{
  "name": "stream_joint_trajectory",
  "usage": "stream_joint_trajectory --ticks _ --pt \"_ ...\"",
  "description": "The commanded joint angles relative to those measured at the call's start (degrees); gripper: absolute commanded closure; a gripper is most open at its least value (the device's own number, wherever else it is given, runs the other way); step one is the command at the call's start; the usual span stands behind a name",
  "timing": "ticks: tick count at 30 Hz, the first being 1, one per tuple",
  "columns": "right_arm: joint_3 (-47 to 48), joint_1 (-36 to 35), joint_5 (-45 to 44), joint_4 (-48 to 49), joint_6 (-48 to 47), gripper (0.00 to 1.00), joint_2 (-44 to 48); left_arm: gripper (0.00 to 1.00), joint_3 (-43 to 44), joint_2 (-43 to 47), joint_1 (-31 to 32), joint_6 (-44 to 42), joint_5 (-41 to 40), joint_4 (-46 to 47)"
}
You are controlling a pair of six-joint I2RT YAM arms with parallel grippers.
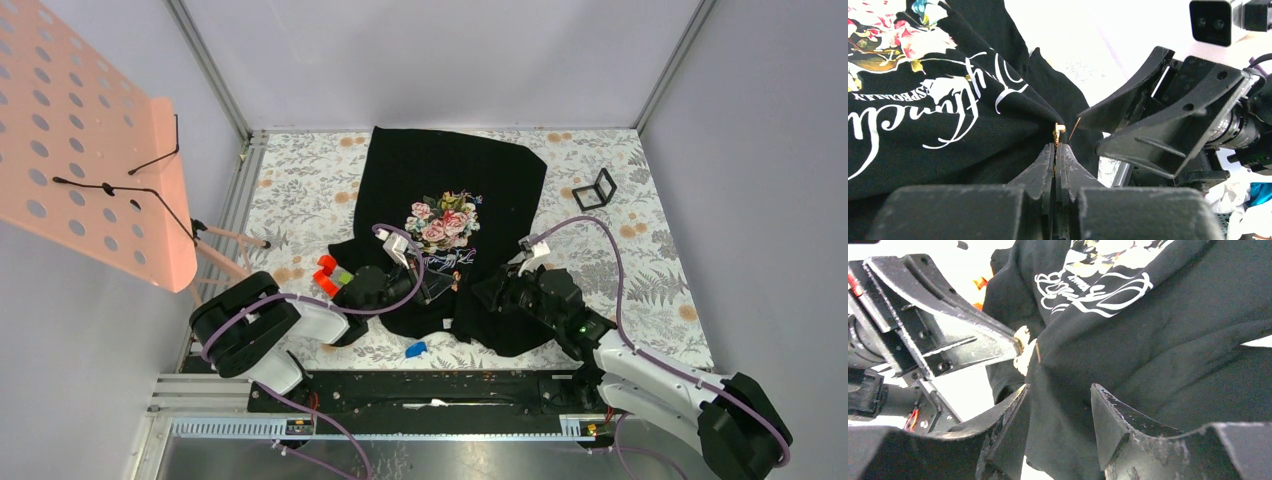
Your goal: Pin the brooch onto the clothing
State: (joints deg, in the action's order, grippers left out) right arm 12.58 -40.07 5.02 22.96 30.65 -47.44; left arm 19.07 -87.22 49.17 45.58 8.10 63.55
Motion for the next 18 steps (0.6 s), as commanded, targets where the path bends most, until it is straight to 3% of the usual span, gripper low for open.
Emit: stream_joint_trajectory --ticks 1,9,18 --pt "2.3 2.4 0.4 2.0 -4.4 0.48 -1.2 1.00 0.4 1.2 -0.3 0.9 1.8 3.7" --pt "2.7 2.9 7.4 11.9 -4.0 0.60 -6.5 1.00 2.0 2.1 -0.3 0.7 3.4 -0.9" --pt "3.7 2.9 9.1 14.0 -3.3 0.66 -10.6 1.00 3.1 2.8 -0.3 0.7 4.0 -3.0"
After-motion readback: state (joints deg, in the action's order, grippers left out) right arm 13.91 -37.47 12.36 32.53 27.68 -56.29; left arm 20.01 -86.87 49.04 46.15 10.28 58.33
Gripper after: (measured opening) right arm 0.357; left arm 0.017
